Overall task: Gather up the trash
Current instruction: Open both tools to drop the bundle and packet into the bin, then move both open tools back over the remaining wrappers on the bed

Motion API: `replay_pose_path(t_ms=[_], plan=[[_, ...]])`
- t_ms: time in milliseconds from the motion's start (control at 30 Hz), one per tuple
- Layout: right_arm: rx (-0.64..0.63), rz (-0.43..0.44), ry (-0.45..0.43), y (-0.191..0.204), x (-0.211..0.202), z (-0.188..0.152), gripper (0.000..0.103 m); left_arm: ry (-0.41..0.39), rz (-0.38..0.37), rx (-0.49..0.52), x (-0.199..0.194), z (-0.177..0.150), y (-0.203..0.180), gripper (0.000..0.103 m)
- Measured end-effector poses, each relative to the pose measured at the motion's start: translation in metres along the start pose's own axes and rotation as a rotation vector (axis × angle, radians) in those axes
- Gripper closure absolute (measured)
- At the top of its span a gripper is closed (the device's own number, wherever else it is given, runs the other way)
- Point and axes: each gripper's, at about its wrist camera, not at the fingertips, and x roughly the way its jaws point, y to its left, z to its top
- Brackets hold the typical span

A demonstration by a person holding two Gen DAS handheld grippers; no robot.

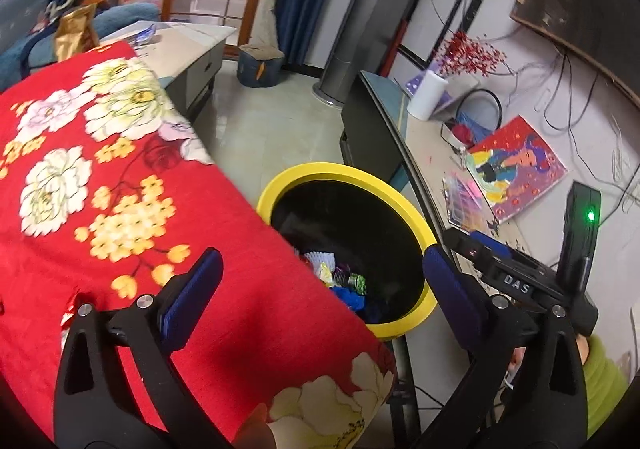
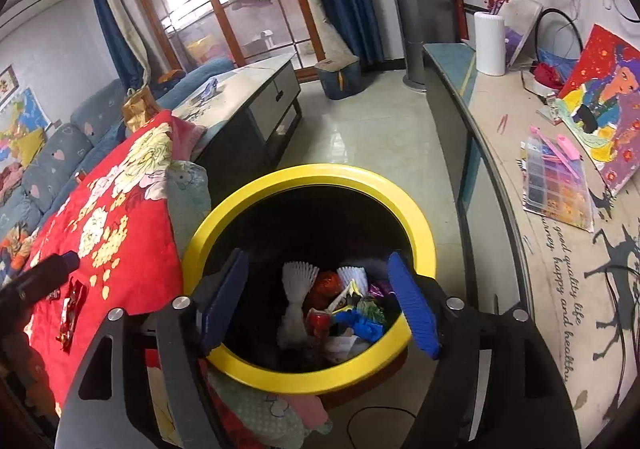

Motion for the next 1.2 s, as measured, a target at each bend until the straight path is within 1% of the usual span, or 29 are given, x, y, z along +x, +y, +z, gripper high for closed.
replay_pose_path(t_ms=[167, 267, 333, 400, 600, 767, 933, 1200], plan=[[0.002, -0.019, -0.035, 0.005, -0.015, -0.003, 0.028, -0.026, 0.014, -0.026, -0.015, -0.004, 0.011, 0.011], [-0.009, -0.013, -0.058, 0.015, -0.023, -0.001, 0.027, -0.037, 0.024, -0.035, -0.025, -0.007, 0.017, 0.011], [-0.016, -0.005, -0.068, 0.023, -0.028, -0.001, 0.024, -0.048, 0.026, -0.040, -0.031, -0.007, 0.021, 0.011], [-0.027, 0.004, -0.075, 0.031, -0.030, 0.000, 0.024, -0.064, 0.030, -0.045, -0.039, -0.008, 0.025, 0.011], [-0.073, 0.053, -0.072, 0.060, -0.032, -0.001, 0.023, -0.096, 0.074, -0.036, -0.058, -0.007, 0.035, 0.011], [-0.108, 0.081, -0.061, 0.082, -0.029, -0.004, 0.023, -0.143, 0.102, -0.038, -0.080, -0.011, 0.046, 0.011], [-0.134, 0.110, -0.047, 0.104, -0.026, -0.007, 0.023, -0.180, 0.150, -0.034, -0.100, -0.015, 0.058, 0.011], [-0.194, 0.169, -0.022, 0.146, -0.018, -0.014, 0.023, -0.222, 0.213, -0.105, -0.127, -0.023, 0.092, 0.011]])
